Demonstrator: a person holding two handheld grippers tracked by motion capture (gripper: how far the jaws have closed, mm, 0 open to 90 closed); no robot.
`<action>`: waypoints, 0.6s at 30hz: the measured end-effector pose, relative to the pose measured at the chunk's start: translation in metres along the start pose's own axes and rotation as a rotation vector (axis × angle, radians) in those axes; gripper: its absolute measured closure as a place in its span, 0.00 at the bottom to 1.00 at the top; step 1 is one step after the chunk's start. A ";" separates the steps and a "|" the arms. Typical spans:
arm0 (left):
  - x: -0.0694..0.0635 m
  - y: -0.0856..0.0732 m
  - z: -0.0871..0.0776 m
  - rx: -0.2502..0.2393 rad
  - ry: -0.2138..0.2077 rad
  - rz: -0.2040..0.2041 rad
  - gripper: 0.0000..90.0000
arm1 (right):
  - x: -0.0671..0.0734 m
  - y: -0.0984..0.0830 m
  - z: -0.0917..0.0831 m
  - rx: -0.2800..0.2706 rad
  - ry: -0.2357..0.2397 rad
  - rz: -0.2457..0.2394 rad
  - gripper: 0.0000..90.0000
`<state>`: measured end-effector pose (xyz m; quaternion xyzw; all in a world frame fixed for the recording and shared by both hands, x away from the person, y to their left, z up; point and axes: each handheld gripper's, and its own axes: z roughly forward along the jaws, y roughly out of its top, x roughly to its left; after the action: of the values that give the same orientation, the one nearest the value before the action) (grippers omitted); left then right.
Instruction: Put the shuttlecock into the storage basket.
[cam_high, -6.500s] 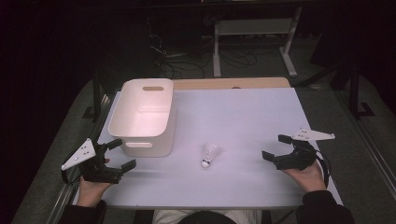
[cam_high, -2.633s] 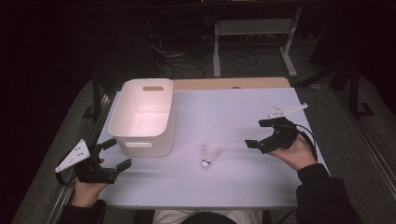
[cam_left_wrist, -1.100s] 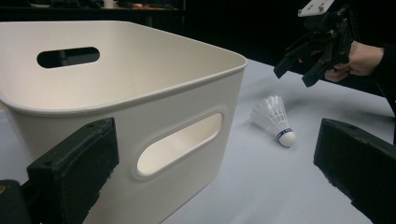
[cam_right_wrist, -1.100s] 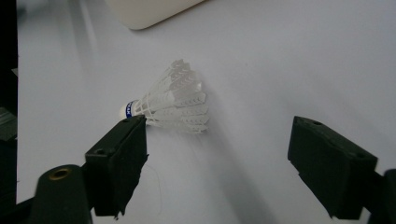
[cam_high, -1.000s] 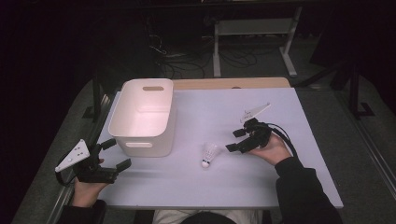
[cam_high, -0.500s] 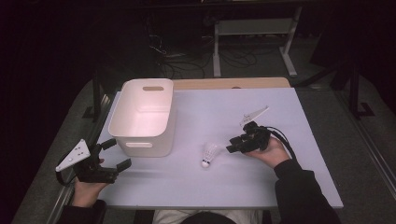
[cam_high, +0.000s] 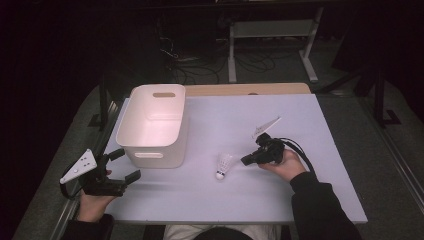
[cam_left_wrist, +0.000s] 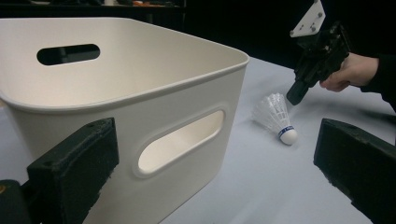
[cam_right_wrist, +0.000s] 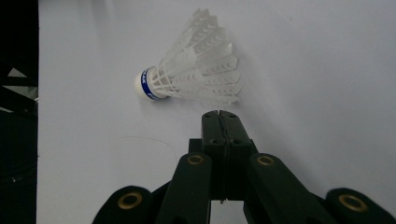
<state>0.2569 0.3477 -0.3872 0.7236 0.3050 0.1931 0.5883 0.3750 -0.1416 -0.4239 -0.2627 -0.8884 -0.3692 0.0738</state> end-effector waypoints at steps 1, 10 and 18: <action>0.000 0.000 0.000 0.002 0.001 0.000 0.00 | 0.000 0.000 0.002 0.008 -0.002 0.001 0.98; 0.000 0.000 0.001 0.004 -0.002 -0.001 0.00 | -0.002 0.000 0.010 0.035 -0.017 0.013 0.99; 0.000 0.000 0.001 0.006 -0.003 0.000 0.00 | -0.004 0.003 0.014 0.033 -0.024 0.018 0.99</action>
<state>0.2572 0.3471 -0.3876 0.7256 0.3047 0.1908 0.5867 0.3811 -0.1316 -0.4338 -0.2736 -0.8928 -0.3508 0.0707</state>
